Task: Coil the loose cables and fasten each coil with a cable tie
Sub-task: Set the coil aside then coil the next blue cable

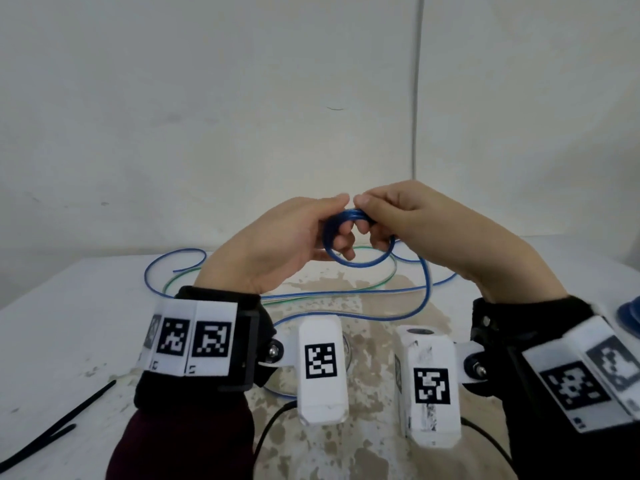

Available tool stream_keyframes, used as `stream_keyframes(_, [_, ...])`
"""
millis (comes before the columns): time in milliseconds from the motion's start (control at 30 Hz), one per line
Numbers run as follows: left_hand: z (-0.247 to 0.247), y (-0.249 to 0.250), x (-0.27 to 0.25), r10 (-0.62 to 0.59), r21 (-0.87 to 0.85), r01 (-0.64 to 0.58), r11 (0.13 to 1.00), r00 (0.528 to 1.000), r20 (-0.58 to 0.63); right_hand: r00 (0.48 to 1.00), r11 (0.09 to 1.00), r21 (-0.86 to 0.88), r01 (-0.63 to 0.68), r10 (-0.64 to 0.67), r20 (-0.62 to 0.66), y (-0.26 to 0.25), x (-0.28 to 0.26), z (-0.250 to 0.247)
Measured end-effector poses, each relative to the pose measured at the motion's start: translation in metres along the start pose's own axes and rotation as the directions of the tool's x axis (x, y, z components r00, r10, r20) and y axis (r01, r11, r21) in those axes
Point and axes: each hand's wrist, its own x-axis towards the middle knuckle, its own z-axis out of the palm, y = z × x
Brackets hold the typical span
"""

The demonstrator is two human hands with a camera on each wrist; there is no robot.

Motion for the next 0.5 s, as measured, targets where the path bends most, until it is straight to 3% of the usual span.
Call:
stream_keyframes(67, [0.004, 0.002, -0.001, 0.034, -0.072, -0.035, 0.997, 0.999, -0.026, 1.0, 0.999, 0.042, 0.018, -0.016, -0.025, 0.001, 0.001, 0.001])
stream_keyframes(133, [0.005, 0.004, 0.0, 0.07, -0.122, -0.08, 0.989, 0.994, -0.088, 0.998, 0.979, 0.205, 0.011, 0.001, -0.057, 0.004, 0.004, 0.002])
stream_keyframes(300, [-0.003, 0.009, 0.001, 0.133, -0.268, -0.193, 0.944, 0.965, -0.226, 1.0, 0.823, 0.568, 0.007, -0.017, 0.013, 0.006, 0.006, 0.005])
stream_keyframes(400, [-0.003, 0.011, 0.001, 0.133, -0.334, -0.201, 0.921, 0.967, -0.217, 0.999, 0.769, 0.639, 0.035, -0.035, -0.013, 0.002, 0.008, 0.01])
stream_keyframes(500, [-0.001, 0.012, -0.001, 0.101, -0.294, -0.143, 0.945, 0.983, -0.151, 0.999, 0.819, 0.573, 0.039, -0.02, -0.041, 0.0, 0.009, 0.011])
